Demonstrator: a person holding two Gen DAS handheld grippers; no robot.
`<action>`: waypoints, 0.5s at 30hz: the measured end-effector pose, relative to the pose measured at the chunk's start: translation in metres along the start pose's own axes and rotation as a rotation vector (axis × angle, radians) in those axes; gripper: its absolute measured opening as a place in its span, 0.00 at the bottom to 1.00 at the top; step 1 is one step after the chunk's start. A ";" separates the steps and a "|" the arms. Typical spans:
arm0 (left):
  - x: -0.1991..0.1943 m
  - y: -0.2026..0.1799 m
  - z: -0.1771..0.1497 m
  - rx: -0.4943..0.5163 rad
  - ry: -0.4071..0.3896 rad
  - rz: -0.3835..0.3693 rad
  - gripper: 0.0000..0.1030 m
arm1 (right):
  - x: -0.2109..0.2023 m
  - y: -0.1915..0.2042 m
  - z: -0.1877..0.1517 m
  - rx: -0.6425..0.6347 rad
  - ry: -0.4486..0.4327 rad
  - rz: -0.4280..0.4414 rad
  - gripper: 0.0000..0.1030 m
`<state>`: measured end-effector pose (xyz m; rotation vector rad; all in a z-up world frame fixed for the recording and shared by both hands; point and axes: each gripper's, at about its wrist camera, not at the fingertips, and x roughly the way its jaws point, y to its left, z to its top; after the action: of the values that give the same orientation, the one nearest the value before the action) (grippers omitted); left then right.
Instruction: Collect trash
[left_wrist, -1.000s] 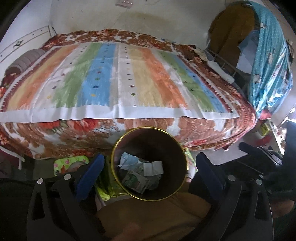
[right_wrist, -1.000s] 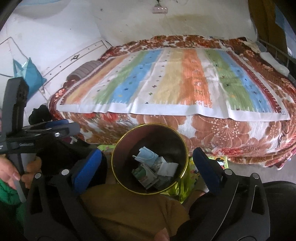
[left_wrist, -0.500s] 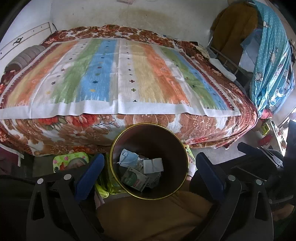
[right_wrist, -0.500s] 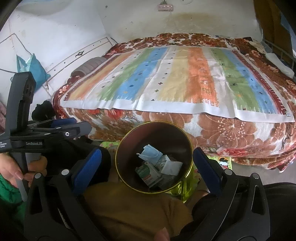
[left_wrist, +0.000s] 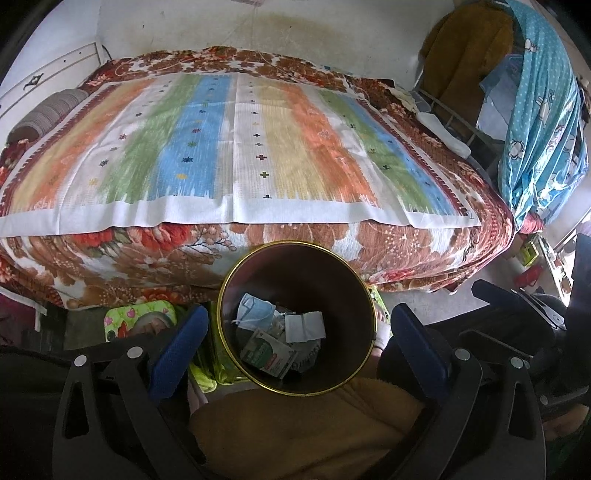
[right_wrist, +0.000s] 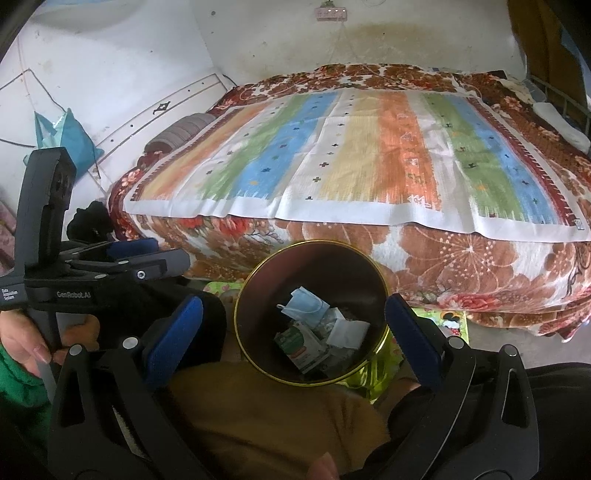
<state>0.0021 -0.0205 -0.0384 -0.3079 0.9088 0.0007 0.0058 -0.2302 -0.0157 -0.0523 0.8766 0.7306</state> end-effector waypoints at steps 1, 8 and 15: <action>0.000 0.001 -0.001 0.000 0.002 -0.001 0.94 | 0.000 0.001 0.000 -0.001 0.002 -0.003 0.91; 0.001 0.000 -0.003 0.009 0.004 -0.003 0.94 | 0.001 0.002 -0.001 0.000 0.000 0.000 0.91; 0.000 -0.002 -0.003 0.015 0.008 -0.002 0.94 | 0.000 0.000 0.000 -0.001 0.000 0.001 0.91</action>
<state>0.0002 -0.0232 -0.0401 -0.2944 0.9163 -0.0090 0.0056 -0.2298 -0.0157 -0.0527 0.8763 0.7319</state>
